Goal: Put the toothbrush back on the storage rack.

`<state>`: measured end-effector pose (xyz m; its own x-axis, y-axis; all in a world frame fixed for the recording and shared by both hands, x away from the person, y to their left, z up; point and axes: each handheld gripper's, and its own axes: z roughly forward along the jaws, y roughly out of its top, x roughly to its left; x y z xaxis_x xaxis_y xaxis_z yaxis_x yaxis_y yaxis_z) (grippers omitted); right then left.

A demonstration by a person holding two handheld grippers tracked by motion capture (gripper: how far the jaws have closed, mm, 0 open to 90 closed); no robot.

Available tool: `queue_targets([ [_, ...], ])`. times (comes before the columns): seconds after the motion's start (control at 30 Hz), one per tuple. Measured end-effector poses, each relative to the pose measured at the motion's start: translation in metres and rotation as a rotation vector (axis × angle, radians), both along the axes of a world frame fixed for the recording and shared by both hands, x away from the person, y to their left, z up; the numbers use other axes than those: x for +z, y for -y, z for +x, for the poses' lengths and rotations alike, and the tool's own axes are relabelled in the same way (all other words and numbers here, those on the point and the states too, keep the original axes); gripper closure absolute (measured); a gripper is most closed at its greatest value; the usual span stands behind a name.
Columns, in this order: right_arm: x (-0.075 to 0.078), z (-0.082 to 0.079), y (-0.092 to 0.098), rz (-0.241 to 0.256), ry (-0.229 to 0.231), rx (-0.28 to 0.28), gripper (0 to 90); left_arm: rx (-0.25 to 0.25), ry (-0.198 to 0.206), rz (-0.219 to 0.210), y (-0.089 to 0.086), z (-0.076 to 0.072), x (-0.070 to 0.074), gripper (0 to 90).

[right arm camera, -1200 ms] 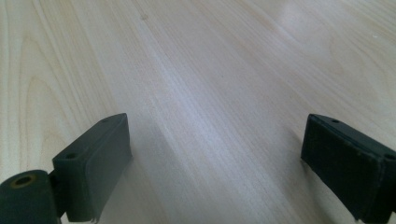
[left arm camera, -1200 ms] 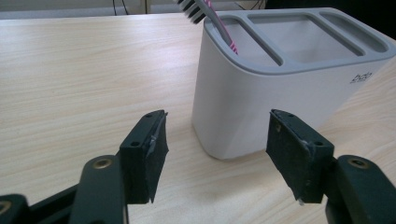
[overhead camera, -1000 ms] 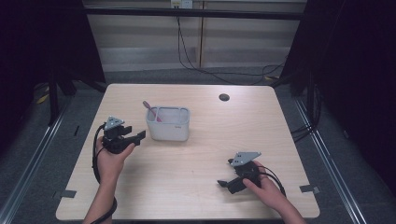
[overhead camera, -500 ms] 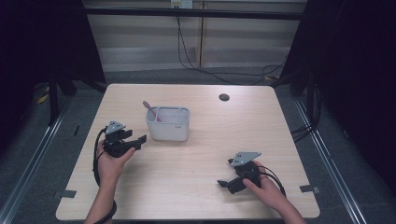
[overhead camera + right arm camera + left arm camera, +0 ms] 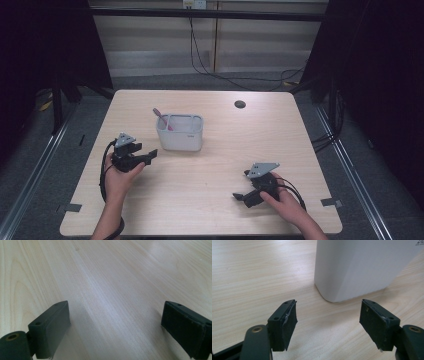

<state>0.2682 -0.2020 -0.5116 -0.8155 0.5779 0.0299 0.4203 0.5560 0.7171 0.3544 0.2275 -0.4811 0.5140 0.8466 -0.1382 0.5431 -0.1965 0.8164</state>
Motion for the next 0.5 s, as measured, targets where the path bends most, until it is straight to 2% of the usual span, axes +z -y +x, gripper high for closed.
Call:
queue_targets([
  [0.17, 0.0000, 0.0000, 0.0000, 0.000, 0.000, 0.000, 7.7, -0.016, -0.007, 0.029, 0.0011, -0.0011, -0.0026, 29.2],
  [0.37, 0.0000, 0.0000, 0.0000, 0.000, 0.000, 0.000, 7.7, -0.013, -0.020, 0.029, 0.0014, -0.0022, -0.0067, 28.8],
  [0.4, 0.0000, 0.0000, 0.0000, 0.000, 0.000, 0.000, 7.7, -0.021, -0.022, 0.046, 0.0011, -0.0024, -0.0070, 28.8],
  [0.5, 0.0000, 0.0000, 0.0000, 0.000, 0.000, 0.000, 7.7, -0.019, -0.024, 0.046, 0.0023, -0.0031, -0.0082, 28.6],
])
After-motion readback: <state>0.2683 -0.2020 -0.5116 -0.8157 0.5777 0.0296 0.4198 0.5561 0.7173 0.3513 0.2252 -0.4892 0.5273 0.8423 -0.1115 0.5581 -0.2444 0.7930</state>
